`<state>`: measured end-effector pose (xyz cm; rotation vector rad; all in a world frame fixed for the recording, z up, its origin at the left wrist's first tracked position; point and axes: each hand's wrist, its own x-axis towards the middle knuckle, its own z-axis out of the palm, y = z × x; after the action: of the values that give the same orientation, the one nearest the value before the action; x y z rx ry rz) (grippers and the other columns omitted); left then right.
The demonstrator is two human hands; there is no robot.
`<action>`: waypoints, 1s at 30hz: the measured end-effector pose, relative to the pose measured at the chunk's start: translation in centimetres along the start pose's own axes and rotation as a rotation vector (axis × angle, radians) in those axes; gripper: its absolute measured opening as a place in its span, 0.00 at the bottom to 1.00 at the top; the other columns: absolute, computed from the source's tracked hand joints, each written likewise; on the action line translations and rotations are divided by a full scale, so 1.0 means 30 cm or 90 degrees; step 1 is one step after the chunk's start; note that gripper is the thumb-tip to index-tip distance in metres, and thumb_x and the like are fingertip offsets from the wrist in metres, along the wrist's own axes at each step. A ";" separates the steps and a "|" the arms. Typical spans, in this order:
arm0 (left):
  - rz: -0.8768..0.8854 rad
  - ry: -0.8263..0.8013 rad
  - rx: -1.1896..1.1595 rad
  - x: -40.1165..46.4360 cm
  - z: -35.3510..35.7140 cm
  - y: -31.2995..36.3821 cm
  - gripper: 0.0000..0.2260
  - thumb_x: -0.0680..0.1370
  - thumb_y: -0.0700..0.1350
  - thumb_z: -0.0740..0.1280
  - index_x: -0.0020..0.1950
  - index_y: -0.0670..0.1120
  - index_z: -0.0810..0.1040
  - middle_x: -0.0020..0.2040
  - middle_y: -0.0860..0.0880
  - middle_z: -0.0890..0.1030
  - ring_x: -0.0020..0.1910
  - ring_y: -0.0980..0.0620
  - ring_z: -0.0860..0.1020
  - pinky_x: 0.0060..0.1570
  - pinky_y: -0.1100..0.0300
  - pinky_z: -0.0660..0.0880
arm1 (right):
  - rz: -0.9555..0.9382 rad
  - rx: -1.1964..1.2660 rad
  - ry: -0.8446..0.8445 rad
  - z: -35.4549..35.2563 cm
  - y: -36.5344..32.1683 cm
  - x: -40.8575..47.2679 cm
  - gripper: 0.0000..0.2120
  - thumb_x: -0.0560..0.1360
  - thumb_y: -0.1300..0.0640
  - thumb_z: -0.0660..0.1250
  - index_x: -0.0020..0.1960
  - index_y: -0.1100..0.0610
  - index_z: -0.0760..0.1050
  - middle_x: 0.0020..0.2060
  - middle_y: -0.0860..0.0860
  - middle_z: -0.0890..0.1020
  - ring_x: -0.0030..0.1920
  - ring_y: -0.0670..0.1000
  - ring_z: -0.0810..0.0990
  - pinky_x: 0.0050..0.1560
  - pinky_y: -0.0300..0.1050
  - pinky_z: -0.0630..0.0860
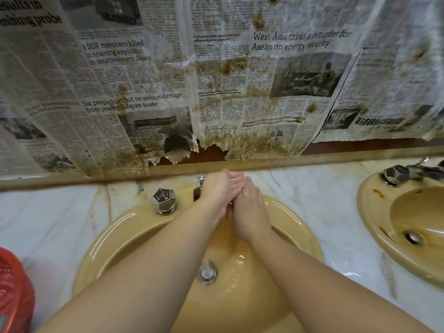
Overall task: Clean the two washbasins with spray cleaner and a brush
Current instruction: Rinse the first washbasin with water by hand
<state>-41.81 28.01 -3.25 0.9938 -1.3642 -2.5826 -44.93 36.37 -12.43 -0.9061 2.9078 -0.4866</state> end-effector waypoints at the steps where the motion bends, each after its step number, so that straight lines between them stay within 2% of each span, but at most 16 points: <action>1: 0.030 0.033 0.058 -0.003 -0.030 -0.002 0.16 0.87 0.43 0.53 0.59 0.35 0.78 0.56 0.41 0.83 0.57 0.46 0.82 0.61 0.56 0.78 | 0.004 -0.015 0.015 0.015 0.010 -0.035 0.37 0.80 0.52 0.60 0.83 0.58 0.47 0.83 0.54 0.48 0.82 0.54 0.43 0.81 0.58 0.45; 4: 0.223 0.210 0.196 -0.065 -0.133 -0.004 0.16 0.86 0.45 0.58 0.50 0.41 0.83 0.46 0.45 0.86 0.47 0.52 0.85 0.51 0.58 0.81 | -0.012 -0.068 0.009 0.026 -0.005 -0.093 0.42 0.80 0.45 0.60 0.83 0.59 0.40 0.83 0.54 0.41 0.82 0.54 0.39 0.81 0.59 0.43; 6: 0.305 0.291 0.182 -0.124 -0.195 -0.039 0.14 0.84 0.43 0.59 0.46 0.42 0.82 0.43 0.46 0.85 0.42 0.53 0.82 0.45 0.61 0.77 | -0.040 -0.056 0.001 0.007 -0.004 -0.026 0.40 0.81 0.43 0.58 0.83 0.57 0.41 0.83 0.53 0.43 0.82 0.53 0.40 0.81 0.58 0.43; 9: 0.248 0.365 0.072 -0.140 -0.269 -0.157 0.14 0.84 0.41 0.58 0.43 0.44 0.79 0.39 0.47 0.80 0.41 0.49 0.77 0.43 0.58 0.73 | -0.059 -0.034 -0.014 -0.008 0.013 0.038 0.35 0.83 0.44 0.55 0.84 0.53 0.45 0.83 0.50 0.48 0.82 0.51 0.43 0.81 0.57 0.43; 12: 0.084 0.399 -0.111 -0.084 -0.304 -0.252 0.12 0.84 0.40 0.59 0.44 0.42 0.77 0.39 0.44 0.79 0.39 0.47 0.76 0.43 0.56 0.74 | -0.054 -0.031 0.006 0.024 0.020 -0.061 0.37 0.83 0.43 0.55 0.84 0.50 0.40 0.83 0.49 0.40 0.82 0.53 0.37 0.81 0.59 0.43; 13: 0.015 0.386 -0.188 -0.063 -0.315 -0.273 0.11 0.84 0.39 0.58 0.46 0.41 0.77 0.41 0.43 0.79 0.39 0.47 0.77 0.44 0.55 0.76 | -0.059 -0.025 0.005 0.037 0.024 -0.109 0.37 0.83 0.42 0.54 0.83 0.49 0.38 0.82 0.49 0.36 0.81 0.52 0.33 0.80 0.59 0.41; 15: -0.131 0.274 -0.333 -0.041 -0.321 -0.296 0.11 0.85 0.39 0.56 0.54 0.37 0.76 0.46 0.38 0.80 0.44 0.44 0.79 0.50 0.51 0.79 | -0.059 -0.020 -0.018 0.062 0.035 -0.185 0.36 0.83 0.41 0.52 0.83 0.48 0.36 0.80 0.50 0.30 0.79 0.51 0.27 0.78 0.60 0.37; 17: -0.215 0.149 -0.390 -0.039 -0.324 -0.312 0.14 0.85 0.40 0.54 0.54 0.35 0.77 0.44 0.38 0.82 0.45 0.43 0.80 0.50 0.52 0.82 | -0.044 -0.014 -0.023 0.088 0.048 -0.226 0.35 0.82 0.41 0.52 0.83 0.48 0.39 0.80 0.51 0.30 0.79 0.51 0.28 0.78 0.60 0.36; 19: -0.238 0.110 -0.419 -0.050 -0.332 -0.322 0.15 0.85 0.41 0.54 0.52 0.34 0.77 0.41 0.39 0.82 0.41 0.46 0.80 0.40 0.57 0.83 | -0.022 0.008 0.005 0.103 0.058 -0.247 0.34 0.81 0.44 0.54 0.83 0.51 0.50 0.83 0.53 0.40 0.82 0.52 0.36 0.80 0.59 0.41; 20: -0.244 0.111 -0.438 -0.060 -0.342 -0.326 0.14 0.85 0.41 0.55 0.53 0.34 0.77 0.42 0.39 0.82 0.40 0.47 0.79 0.37 0.58 0.82 | -0.026 0.025 0.029 0.108 0.062 -0.254 0.32 0.80 0.47 0.56 0.82 0.54 0.57 0.83 0.54 0.49 0.83 0.52 0.43 0.81 0.60 0.48; 22: -0.239 0.143 -0.456 -0.083 -0.380 -0.322 0.12 0.85 0.41 0.56 0.53 0.36 0.76 0.42 0.40 0.81 0.40 0.48 0.78 0.34 0.59 0.82 | -0.087 0.060 0.069 0.115 0.067 -0.262 0.28 0.77 0.53 0.60 0.76 0.58 0.70 0.77 0.54 0.68 0.79 0.52 0.61 0.76 0.60 0.65; 24: -0.217 0.182 -0.469 -0.105 -0.425 -0.297 0.11 0.84 0.40 0.55 0.50 0.39 0.75 0.37 0.43 0.79 0.39 0.50 0.77 0.33 0.61 0.81 | -0.143 0.054 0.069 0.129 0.051 -0.262 0.27 0.73 0.56 0.66 0.73 0.57 0.74 0.72 0.51 0.75 0.75 0.50 0.69 0.71 0.59 0.71; 26: -0.177 0.202 -0.464 -0.129 -0.448 -0.240 0.12 0.85 0.40 0.54 0.47 0.40 0.75 0.35 0.46 0.78 0.38 0.53 0.76 0.37 0.62 0.78 | -0.150 0.026 0.036 0.125 0.006 -0.246 0.31 0.73 0.56 0.67 0.76 0.56 0.69 0.75 0.50 0.72 0.77 0.49 0.66 0.74 0.60 0.66; 28: -0.132 0.210 -0.439 -0.154 -0.436 -0.149 0.11 0.84 0.39 0.54 0.48 0.41 0.74 0.37 0.47 0.77 0.38 0.53 0.75 0.41 0.61 0.76 | -0.132 0.003 -0.016 0.117 -0.049 -0.205 0.36 0.76 0.55 0.65 0.82 0.56 0.56 0.81 0.50 0.60 0.81 0.49 0.55 0.79 0.62 0.54; 30: -0.083 0.186 -0.416 -0.153 -0.380 -0.039 0.10 0.83 0.39 0.55 0.47 0.42 0.74 0.37 0.47 0.77 0.36 0.53 0.75 0.42 0.61 0.76 | -0.095 -0.025 -0.069 0.095 -0.099 -0.140 0.42 0.77 0.55 0.65 0.83 0.56 0.45 0.83 0.51 0.50 0.82 0.50 0.46 0.80 0.64 0.44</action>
<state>-31.48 22.02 -6.34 1.2713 -0.3498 -2.5404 -39.44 35.62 -14.37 -1.1230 2.7758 -0.3766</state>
